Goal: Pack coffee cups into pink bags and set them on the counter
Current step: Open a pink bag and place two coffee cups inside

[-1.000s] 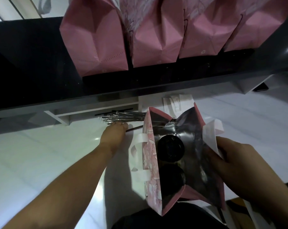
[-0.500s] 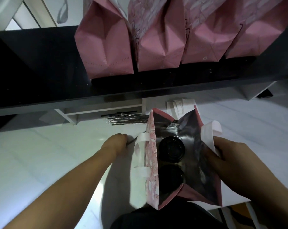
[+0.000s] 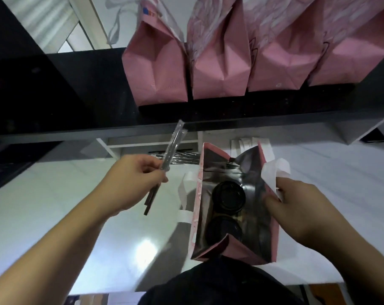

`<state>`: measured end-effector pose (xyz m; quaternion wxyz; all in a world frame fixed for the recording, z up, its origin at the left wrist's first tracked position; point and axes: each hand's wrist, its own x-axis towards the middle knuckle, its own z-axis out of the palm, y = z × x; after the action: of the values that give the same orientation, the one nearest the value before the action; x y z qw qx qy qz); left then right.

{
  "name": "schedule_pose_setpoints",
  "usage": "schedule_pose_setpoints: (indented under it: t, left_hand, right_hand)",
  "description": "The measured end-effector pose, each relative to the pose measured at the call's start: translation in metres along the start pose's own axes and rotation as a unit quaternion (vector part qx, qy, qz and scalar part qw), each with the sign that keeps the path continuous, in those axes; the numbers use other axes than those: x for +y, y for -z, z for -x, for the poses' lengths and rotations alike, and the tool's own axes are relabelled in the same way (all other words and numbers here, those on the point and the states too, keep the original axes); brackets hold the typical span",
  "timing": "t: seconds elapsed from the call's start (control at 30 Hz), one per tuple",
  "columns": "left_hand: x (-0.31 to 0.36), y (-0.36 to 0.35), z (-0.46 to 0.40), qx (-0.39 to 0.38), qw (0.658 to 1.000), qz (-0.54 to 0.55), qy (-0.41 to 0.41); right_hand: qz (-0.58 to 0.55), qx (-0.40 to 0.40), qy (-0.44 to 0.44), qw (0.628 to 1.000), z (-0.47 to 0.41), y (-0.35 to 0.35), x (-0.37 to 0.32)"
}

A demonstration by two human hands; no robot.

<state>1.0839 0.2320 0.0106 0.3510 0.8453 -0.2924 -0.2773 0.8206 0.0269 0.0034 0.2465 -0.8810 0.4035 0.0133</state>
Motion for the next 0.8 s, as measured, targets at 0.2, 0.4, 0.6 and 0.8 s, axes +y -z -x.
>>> schedule_pose_setpoints:
  t: [0.2,0.4,0.6,0.8]
  left_hand:
    - [0.09,-0.024,0.035,-0.193,0.97,-0.141,-0.044]
    - [0.109,-0.106,-0.002,-0.198,0.934,-0.293,-0.052]
    - [0.108,-0.159,-0.013,-0.234,0.933,-0.274,-0.005]
    - [0.1,-0.153,-0.011,-0.234,0.942,-0.242,-0.008]
  right_hand:
    - [-0.027,0.011,0.034,0.999,0.002,0.004,0.002]
    - [-0.037,0.017,0.033,0.999,0.006,0.001,0.003]
    - [-0.034,0.025,0.035,0.999,0.006,0.0,0.007]
    - [-0.047,0.027,0.032,0.998,0.007,-0.001,0.012]
